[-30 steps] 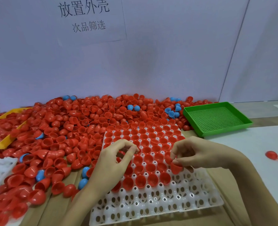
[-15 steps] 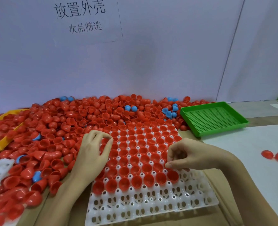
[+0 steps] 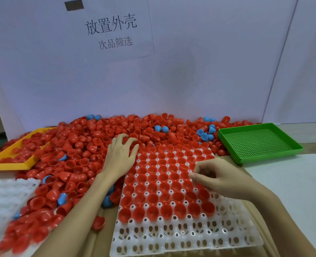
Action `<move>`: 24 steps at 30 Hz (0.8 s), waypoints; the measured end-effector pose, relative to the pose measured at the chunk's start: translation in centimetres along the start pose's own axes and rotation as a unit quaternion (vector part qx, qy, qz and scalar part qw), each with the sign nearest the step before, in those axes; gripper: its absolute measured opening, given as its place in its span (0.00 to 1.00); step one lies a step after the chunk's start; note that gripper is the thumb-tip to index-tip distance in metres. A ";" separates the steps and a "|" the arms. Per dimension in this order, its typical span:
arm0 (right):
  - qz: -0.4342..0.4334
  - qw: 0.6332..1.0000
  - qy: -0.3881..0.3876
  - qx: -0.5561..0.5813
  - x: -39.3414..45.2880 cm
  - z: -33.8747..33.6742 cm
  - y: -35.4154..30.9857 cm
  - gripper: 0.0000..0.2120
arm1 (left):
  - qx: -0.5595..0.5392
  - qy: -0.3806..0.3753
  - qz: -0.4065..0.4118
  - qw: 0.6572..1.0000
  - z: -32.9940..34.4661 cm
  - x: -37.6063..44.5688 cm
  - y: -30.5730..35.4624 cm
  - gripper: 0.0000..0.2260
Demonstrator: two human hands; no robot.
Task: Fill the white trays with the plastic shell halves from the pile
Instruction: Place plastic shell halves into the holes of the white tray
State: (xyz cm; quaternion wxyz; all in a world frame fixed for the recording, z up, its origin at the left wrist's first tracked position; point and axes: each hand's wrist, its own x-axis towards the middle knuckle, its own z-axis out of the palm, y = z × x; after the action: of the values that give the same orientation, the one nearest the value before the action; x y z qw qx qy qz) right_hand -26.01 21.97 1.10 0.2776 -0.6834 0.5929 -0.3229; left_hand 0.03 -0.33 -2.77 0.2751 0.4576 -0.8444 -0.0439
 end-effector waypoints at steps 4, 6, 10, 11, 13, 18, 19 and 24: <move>-0.008 1.000 0.013 -0.005 0.0 0.1 0.1 0.13 | 0.012 -0.108 -0.028 0.994 0.8 2.7 0.1 0.22; -0.008 1.000 0.013 -0.008 0.0 0.1 0.0 0.13 | 0.013 -0.123 -0.040 0.992 1.1 3.3 0.0 0.22; -0.004 1.000 0.018 -0.008 0.1 0.1 -0.1 0.13 | 0.032 -0.104 -0.053 0.993 1.0 3.7 -0.6 0.20; -0.005 1.000 0.019 -0.010 0.1 0.0 -0.1 0.13 | 0.043 -0.122 -0.070 0.989 0.9 3.8 -0.7 0.21; -0.006 1.000 0.018 -0.020 0.0 0.1 -0.2 0.13 | 0.038 -0.161 -0.110 0.980 0.7 3.8 -1.1 0.22; -0.001 1.000 0.021 -0.022 0.1 0.1 -0.2 0.12 | -0.030 -0.110 -0.068 0.991 0.0 3.0 -2.0 0.16; -0.001 0.999 0.022 -0.023 0.1 0.1 -0.2 0.12 | -0.036 -0.090 -0.061 0.993 -0.1 2.7 -2.1 0.15; 0.000 0.999 0.023 -0.028 0.1 0.1 -0.1 0.12 | -0.068 0.047 -0.057 0.995 -0.7 1.2 -2.3 0.09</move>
State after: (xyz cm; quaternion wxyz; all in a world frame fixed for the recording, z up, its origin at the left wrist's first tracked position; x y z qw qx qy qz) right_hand -25.83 21.86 1.12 0.2449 -0.6829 0.6082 -0.3221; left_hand 1.58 -2.54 -2.46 0.3415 0.4869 -0.7983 -0.0951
